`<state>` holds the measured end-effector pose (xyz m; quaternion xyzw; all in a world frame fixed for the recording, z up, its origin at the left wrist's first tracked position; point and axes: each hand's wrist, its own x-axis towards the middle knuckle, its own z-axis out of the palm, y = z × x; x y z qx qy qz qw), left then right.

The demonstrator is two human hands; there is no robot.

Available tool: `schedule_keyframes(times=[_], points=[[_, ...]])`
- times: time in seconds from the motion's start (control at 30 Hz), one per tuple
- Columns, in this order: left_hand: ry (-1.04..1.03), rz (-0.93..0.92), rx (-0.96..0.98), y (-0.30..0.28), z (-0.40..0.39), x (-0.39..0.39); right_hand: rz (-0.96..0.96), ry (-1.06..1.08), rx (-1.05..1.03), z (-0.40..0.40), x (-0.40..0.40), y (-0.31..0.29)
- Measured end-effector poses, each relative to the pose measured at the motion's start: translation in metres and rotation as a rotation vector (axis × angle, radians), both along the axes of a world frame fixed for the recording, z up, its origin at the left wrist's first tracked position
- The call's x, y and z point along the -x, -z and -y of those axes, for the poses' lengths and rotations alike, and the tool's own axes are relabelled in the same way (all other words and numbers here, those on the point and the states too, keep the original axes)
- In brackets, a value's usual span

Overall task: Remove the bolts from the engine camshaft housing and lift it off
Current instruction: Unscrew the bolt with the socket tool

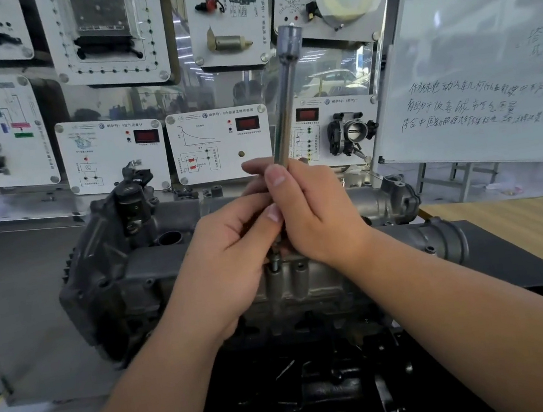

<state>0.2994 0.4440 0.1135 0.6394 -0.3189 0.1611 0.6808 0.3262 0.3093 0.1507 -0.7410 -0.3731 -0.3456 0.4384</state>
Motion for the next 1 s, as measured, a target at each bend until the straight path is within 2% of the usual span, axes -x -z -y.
schedule_keyframes(times=[0.2,0.4,0.47,0.73,0.93,1.0], points=[[-0.124,-0.031,0.099,0.000,0.002,-0.003,0.094,0.044,-0.040,0.000,0.006,-0.001],[0.094,-0.065,-0.005,-0.001,-0.008,-0.004,0.110,0.071,-0.015,-0.001,0.005,0.000],[0.111,-0.064,-0.002,-0.001,-0.010,-0.004,0.111,0.055,-0.016,-0.002,0.005,0.000],[-0.097,-0.014,0.089,0.001,0.000,-0.004,0.159,0.076,-0.020,0.000,0.007,-0.001],[0.166,-0.087,0.058,-0.002,-0.009,-0.005,0.107,0.088,-0.024,0.000,0.005,0.000],[0.182,-0.089,0.066,-0.002,-0.009,-0.004,0.105,0.075,-0.024,-0.001,0.005,0.001]])
